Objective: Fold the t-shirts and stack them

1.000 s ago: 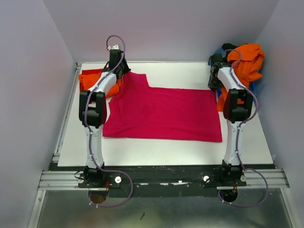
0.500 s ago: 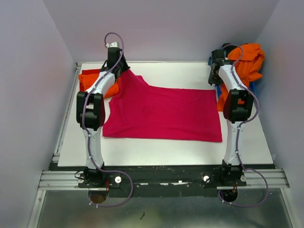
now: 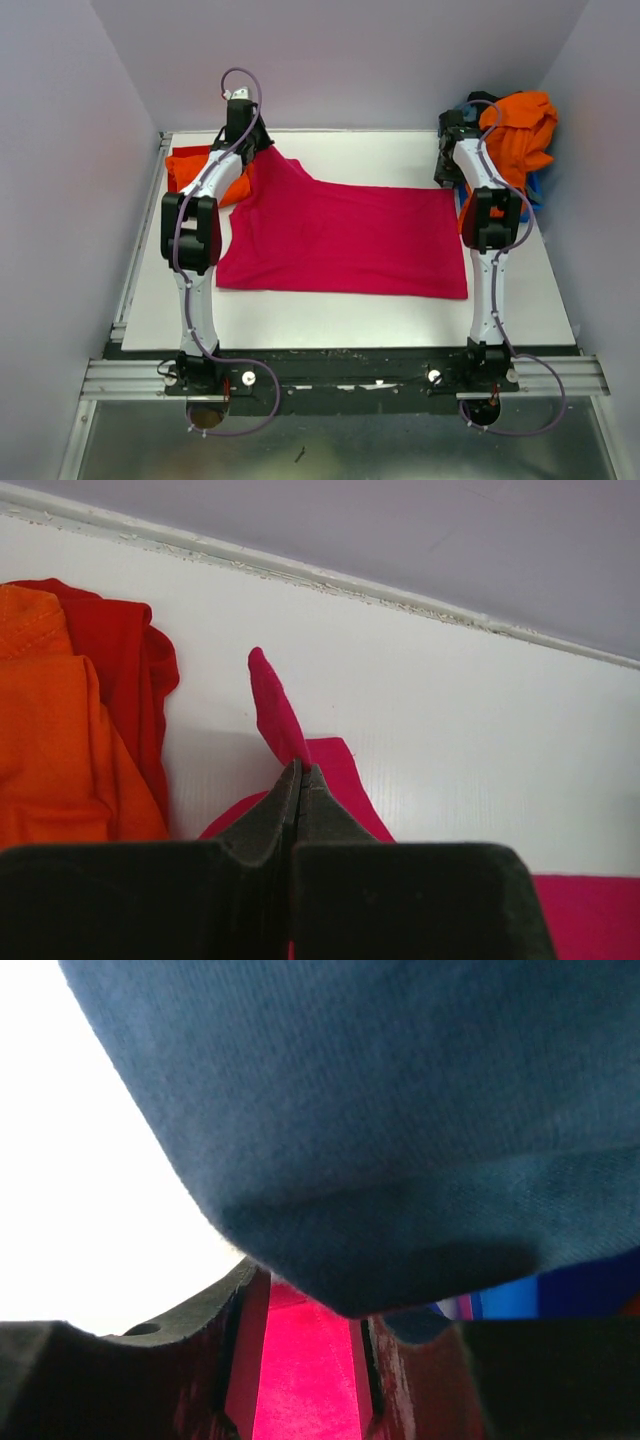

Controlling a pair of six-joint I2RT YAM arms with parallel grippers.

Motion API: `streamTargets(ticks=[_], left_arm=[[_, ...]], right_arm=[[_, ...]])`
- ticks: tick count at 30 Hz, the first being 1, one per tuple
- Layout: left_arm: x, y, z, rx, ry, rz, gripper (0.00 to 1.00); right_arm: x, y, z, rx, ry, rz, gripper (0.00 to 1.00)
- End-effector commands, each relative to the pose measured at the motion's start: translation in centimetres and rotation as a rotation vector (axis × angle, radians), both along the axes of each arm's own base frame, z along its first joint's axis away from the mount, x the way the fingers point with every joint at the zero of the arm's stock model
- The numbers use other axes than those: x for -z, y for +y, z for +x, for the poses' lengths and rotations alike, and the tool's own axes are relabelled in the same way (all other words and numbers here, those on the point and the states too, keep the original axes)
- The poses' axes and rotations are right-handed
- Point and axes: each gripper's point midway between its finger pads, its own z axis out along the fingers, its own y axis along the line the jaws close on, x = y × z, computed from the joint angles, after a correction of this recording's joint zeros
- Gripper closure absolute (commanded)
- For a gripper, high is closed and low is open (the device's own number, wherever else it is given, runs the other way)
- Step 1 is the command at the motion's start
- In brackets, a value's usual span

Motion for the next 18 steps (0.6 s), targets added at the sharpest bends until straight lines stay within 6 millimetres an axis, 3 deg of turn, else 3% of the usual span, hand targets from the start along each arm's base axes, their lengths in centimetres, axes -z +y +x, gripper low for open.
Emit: streamTargets(ticks=[1, 12, 15, 18], left_arm=[[-0.5, -0.1, 0.1, 0.022, -0.009, 0.007, 1.0], [-0.3, 0.0, 0.0, 0.016, -0.003, 0.011, 1.0], [-0.3, 0.0, 0.0, 0.017, -0.002, 0.012, 1.0], [-0.4, 0.1, 0.0, 0.015, -0.004, 0.018, 1.0]], right_arm=[[0.8, -0.2, -2.2, -0.004, 0.089, -0.01, 0.55], [0.2, 0.5, -3.4, 0.007, 0.07, 0.039, 0.59], [0.2, 0.7, -3.1, 0.007, 0.047, 0.05, 0.78], [-0.4, 0.9, -2.9, 0.005, 0.045, 0.058, 0.81]])
